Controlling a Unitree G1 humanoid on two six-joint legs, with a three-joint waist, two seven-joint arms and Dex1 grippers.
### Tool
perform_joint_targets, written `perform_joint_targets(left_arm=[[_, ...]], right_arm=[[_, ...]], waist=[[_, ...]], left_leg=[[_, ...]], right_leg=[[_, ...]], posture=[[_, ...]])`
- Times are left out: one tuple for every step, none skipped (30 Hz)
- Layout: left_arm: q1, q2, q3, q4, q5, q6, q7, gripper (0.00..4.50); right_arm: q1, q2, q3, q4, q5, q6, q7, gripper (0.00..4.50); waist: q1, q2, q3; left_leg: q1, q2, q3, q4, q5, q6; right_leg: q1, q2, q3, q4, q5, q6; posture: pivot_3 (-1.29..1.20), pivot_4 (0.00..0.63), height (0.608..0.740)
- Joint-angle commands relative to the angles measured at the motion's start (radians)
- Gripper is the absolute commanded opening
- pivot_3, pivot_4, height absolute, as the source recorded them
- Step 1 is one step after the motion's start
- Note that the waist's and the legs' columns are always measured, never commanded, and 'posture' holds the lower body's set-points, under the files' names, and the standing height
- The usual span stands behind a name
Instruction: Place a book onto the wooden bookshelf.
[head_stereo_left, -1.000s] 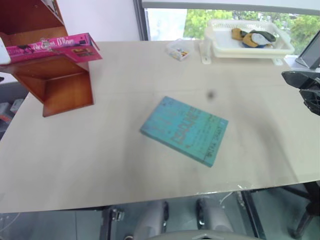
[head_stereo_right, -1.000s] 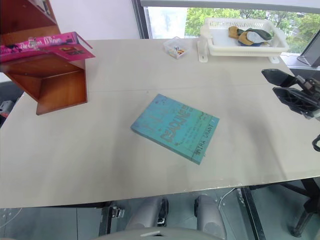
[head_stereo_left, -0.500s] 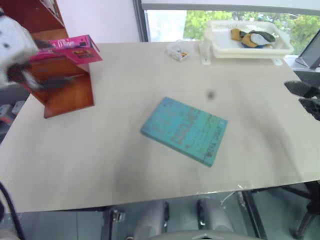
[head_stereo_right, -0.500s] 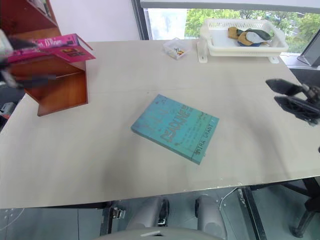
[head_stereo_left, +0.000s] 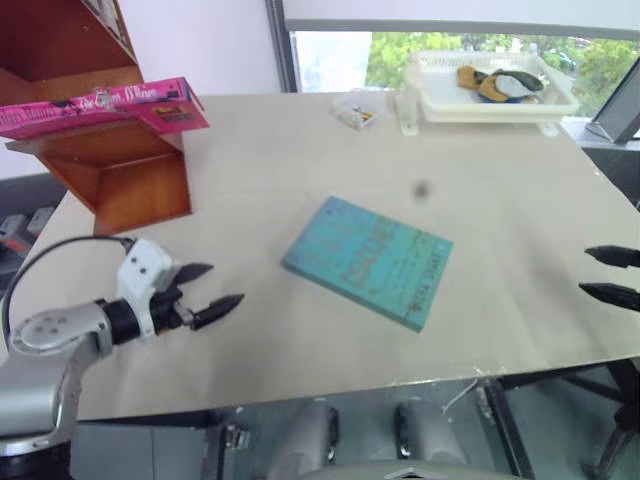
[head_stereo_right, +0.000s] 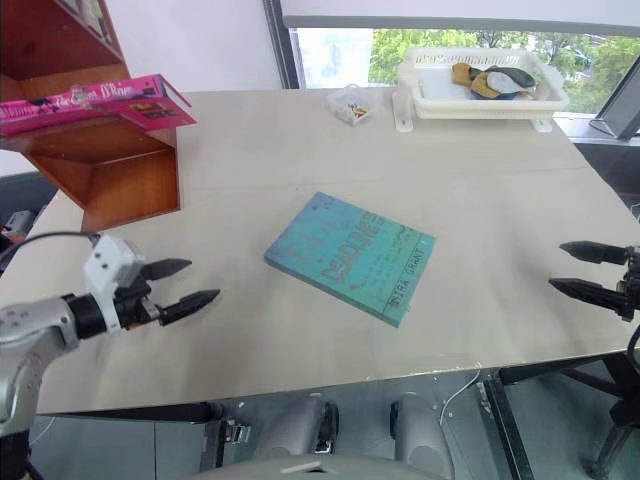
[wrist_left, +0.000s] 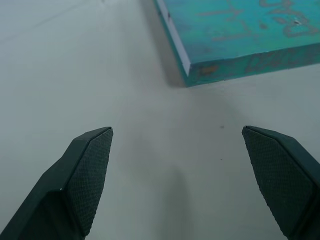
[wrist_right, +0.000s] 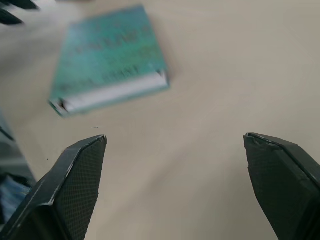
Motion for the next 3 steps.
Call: perform_joint_targets(left_arm=[[0.016,-0.011,-0.031,-0.005,0.01,-0.052,0.031,4.44],[0.016,-0.01,-0.038,-0.001,0.012,-0.066,0.033,4.44],[0.015,-0.009,-0.045,0.004,0.013,-0.072,0.039,4.44]], right_arm=[[0.009,0.01,-0.042,0.06,-0.075,-0.088,-0.035,4.5],[0.011,0.013,-0.042,0.078,-0.093,-0.101,-0.04,4.5],[0.013,0.016,-0.042,0.095,-0.113,-0.116,-0.05,4.5]], waist=[[0.001,0.0,0.0],[0.001,0.0,0.0],[0.001,0.0,0.0]], left_leg=[[-0.001,0.0,0.0,0.0,0.0,0.0],[-0.002,0.0,0.0,-0.001,0.0,0.0],[-0.002,0.0,-0.001,-0.001,0.0,0.0]], right_leg=[[0.0,0.0,0.0,-0.001,0.0,0.0],[-0.001,0.0,0.0,-0.001,0.0,0.0],[-0.001,-0.001,-0.001,-0.001,0.0,-0.001]], posture=[[0.0,0.15,0.74],[0.0,0.15,0.74],[0.0,0.15,0.74]])
